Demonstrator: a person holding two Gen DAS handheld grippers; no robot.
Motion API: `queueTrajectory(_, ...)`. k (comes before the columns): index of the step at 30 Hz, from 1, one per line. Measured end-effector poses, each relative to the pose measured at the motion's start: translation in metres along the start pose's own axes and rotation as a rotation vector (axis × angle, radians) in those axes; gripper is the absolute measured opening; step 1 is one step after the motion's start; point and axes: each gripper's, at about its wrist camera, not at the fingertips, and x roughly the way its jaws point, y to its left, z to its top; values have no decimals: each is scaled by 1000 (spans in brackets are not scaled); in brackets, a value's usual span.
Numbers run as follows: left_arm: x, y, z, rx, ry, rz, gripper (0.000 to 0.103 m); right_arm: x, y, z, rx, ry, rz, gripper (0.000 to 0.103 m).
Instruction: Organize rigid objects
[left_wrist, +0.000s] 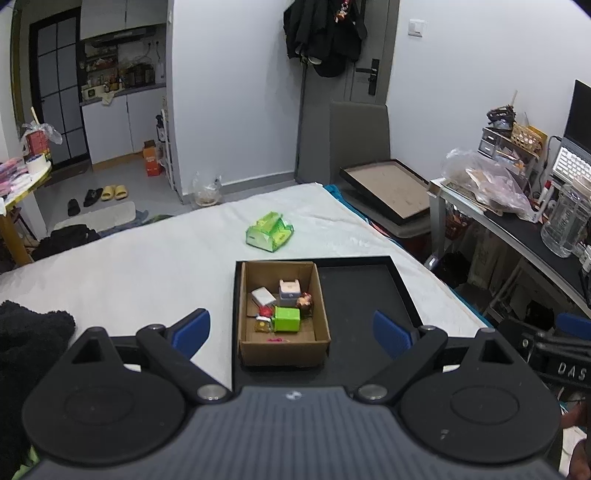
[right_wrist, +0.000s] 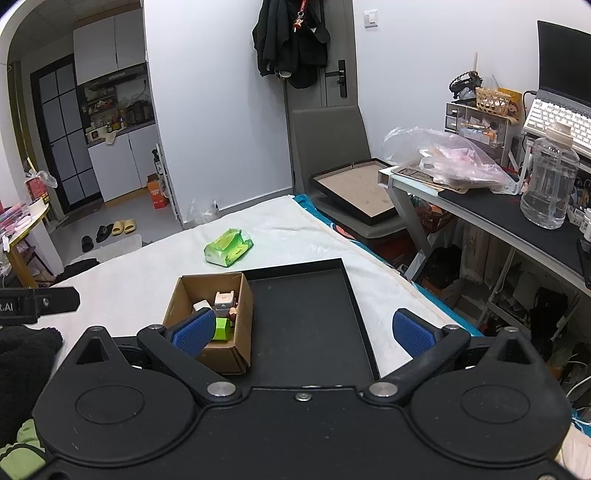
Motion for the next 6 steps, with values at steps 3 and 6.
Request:
queueTrajectory(3, 4, 1, 5, 1, -5, -6, 94, 6, 0, -1, 1, 9, -9, 103)
queueTrajectory(6, 11, 2, 10, 8, -11, -6, 94, 15, 0, -3, 8, 20, -17, 103)
